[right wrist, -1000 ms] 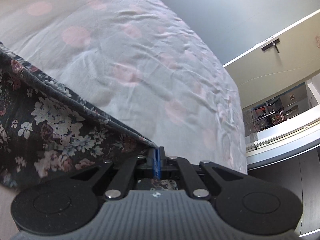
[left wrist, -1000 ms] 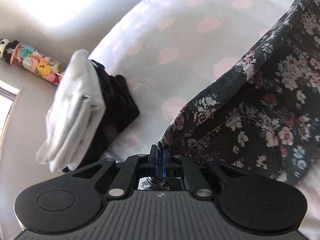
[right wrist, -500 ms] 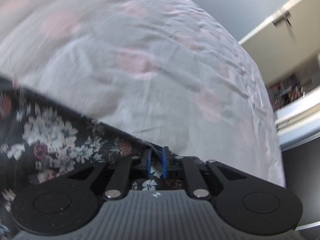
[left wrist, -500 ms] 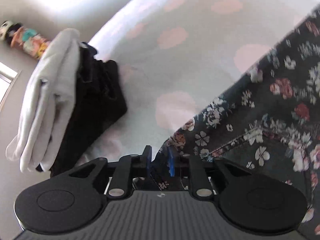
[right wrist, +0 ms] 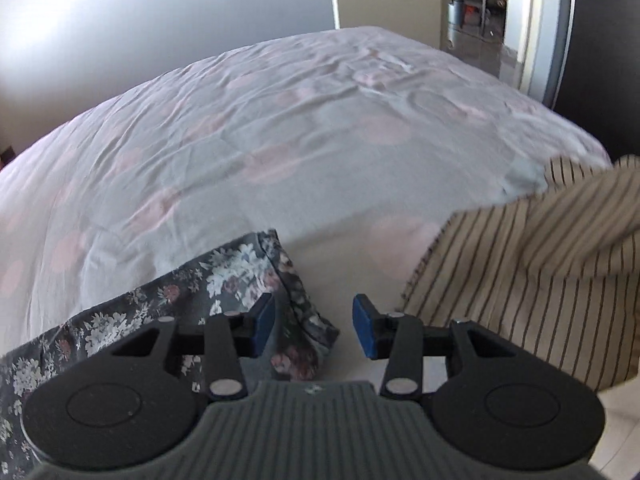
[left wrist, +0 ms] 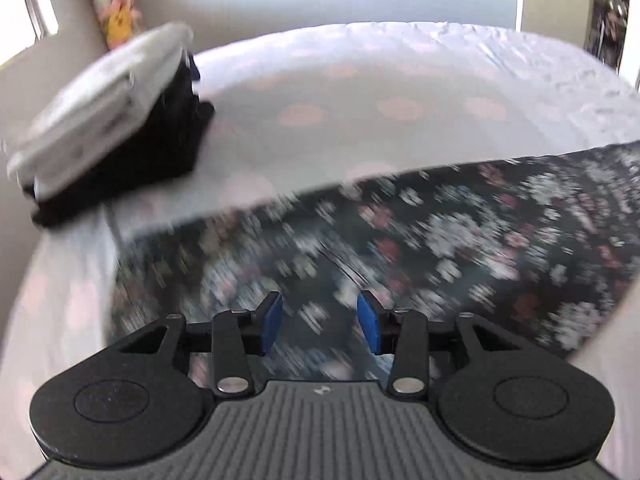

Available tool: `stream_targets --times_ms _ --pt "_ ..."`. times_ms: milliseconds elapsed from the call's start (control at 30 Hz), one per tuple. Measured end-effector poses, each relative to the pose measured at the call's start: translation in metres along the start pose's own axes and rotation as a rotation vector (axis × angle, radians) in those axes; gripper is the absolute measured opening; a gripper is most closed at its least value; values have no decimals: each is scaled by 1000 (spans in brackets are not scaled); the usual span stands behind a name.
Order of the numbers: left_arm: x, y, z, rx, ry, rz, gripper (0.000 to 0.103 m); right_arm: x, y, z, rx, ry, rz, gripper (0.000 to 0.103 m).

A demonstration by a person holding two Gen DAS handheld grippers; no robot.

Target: Fold clothes

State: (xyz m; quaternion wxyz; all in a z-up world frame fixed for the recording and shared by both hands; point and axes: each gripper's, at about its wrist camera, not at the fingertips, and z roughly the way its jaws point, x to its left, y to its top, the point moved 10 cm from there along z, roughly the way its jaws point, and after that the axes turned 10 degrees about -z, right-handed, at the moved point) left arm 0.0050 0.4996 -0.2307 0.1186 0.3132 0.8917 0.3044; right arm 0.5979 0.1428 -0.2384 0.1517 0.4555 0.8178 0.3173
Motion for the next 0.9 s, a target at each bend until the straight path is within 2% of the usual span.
stream_targets --times_ms 100,167,400,433,500,533,600,633,667,833,900 --pt "-6 -26 -5 18 -48 -92 50 -8 -27 8 22 52 118 47" --pt "-13 -43 -9 22 -65 -110 51 -6 -40 13 25 84 161 47" --pt "-50 -80 -14 7 -91 -21 53 1 -54 18 0 112 212 47" --pt "-56 -81 -12 -4 -83 5 57 1 -54 18 -5 113 219 47" --pt "-68 -83 -7 -27 -58 60 56 1 -54 18 -8 114 227 47" --pt "-72 -82 -5 -38 -27 97 52 0 -54 18 -10 116 234 47" --pt "-75 -84 -4 -45 6 136 25 -3 -55 17 -19 121 264 47" --pt "-75 -85 -5 -44 16 147 19 -5 -56 17 -25 127 285 47" --pt "-75 -87 -6 -44 26 159 8 -7 -57 18 -31 132 302 47" --pt "-76 -94 -10 -43 75 216 5 -10 -55 22 -40 147 341 46" --pt "-76 -97 -12 -43 95 239 4 -11 -48 20 -55 129 310 36"
